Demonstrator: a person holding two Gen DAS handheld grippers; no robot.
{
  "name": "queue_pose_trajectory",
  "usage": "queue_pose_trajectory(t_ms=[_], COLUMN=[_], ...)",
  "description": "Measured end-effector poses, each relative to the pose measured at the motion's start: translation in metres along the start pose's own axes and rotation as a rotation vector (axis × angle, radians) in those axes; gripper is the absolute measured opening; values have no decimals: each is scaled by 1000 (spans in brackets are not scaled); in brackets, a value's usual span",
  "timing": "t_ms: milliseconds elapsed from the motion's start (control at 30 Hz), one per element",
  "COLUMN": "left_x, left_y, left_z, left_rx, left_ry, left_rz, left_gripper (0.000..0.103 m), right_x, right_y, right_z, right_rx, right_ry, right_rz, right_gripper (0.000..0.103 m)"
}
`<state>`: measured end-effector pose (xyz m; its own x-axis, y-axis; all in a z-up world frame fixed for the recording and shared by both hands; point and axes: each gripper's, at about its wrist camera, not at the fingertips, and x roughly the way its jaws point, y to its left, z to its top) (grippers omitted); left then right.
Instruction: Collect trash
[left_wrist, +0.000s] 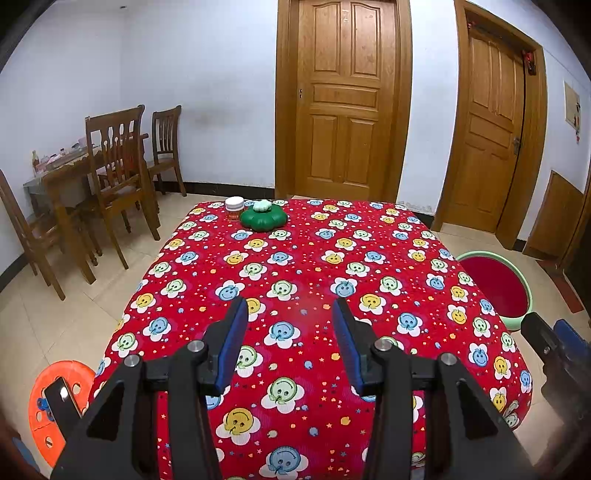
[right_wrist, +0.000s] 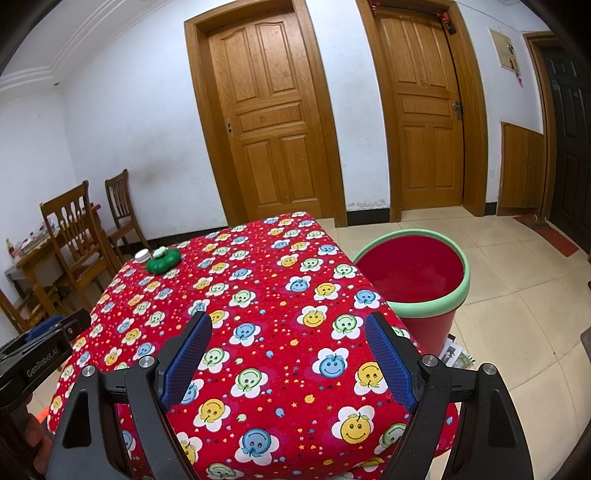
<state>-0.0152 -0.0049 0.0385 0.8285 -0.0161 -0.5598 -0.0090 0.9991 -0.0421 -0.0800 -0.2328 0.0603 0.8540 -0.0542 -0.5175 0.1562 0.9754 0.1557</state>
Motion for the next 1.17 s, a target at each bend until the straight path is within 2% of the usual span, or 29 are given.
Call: queue_pose_trajectory(t_ms=[1167], left_x=[-1], left_y=[0], left_z=[0], left_rx=[0], left_ry=[0], left_rz=[0], left_gripper=[47], right_x=[0], right_y=[0], right_z=[0], right_rx=[0], right_ry=[0], right_rz=[-1], right_gripper=[86])
